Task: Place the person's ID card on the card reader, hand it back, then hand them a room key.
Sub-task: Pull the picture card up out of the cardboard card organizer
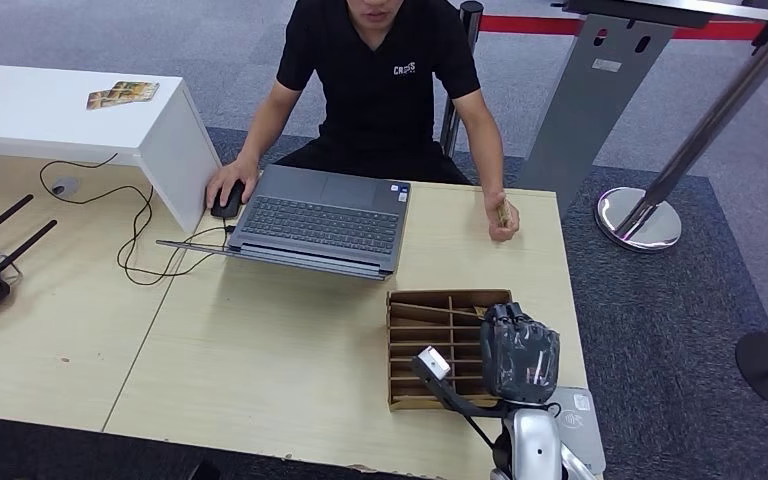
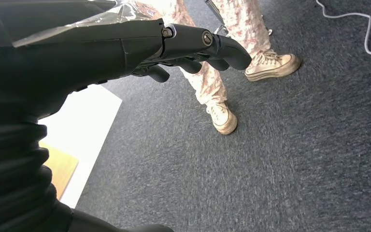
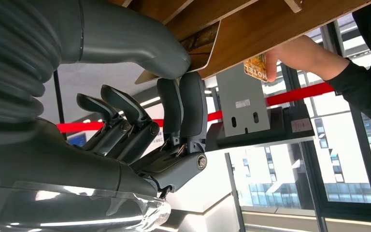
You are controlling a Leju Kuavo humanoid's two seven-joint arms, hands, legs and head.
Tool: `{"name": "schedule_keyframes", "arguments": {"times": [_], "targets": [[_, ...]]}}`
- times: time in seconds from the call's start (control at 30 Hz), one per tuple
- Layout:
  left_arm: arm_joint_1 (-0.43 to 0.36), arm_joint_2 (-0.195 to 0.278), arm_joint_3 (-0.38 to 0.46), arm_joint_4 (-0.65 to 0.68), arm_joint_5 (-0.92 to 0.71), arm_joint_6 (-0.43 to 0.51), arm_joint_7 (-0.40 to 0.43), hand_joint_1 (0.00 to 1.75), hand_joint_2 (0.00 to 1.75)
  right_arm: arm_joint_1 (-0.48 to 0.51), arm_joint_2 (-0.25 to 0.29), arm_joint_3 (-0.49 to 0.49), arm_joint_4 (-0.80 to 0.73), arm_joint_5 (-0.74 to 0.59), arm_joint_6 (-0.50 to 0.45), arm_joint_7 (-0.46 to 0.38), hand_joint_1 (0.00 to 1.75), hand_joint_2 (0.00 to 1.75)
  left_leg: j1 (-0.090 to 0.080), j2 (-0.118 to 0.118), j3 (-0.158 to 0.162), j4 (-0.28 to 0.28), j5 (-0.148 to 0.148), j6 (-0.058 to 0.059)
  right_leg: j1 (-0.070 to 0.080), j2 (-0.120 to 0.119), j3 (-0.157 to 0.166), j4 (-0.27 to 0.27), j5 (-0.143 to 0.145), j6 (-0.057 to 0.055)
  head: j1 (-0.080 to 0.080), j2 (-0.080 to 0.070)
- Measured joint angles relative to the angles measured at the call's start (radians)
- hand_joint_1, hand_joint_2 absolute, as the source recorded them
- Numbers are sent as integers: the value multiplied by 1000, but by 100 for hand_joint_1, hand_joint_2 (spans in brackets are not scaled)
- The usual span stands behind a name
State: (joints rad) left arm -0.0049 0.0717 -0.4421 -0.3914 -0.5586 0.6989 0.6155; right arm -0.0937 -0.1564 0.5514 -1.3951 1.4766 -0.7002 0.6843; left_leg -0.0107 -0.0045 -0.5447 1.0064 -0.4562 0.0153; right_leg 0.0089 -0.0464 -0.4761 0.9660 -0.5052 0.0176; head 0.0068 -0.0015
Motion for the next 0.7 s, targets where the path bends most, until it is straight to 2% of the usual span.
{"name": "schedule_keyframes", "arguments": {"times": [0.27, 0.5, 0.7], "targets": [[2, -1, 17, -2, -10, 0, 10, 0, 175, 6, -12, -1, -11, 41, 0, 12, 175, 175, 0, 0, 0, 0, 0, 0, 0, 0, 0, 0, 0, 0, 0, 0], [8, -4, 56, -3, -43, 0, 44, 0, 175, 70, -81, -34, -149, 50, -1, 10, 175, 175, 0, 0, 0, 0, 0, 0, 0, 0, 0, -1, 0, 0, 0, 0], [16, -13, 96, -3, -72, 0, 64, 0, 175, 157, -130, -120, -302, 50, -2, -67, 175, 175, -1, 0, 0, 1, 0, 0, -1, 0, 0, -1, 0, 0, 0, 0]]}}
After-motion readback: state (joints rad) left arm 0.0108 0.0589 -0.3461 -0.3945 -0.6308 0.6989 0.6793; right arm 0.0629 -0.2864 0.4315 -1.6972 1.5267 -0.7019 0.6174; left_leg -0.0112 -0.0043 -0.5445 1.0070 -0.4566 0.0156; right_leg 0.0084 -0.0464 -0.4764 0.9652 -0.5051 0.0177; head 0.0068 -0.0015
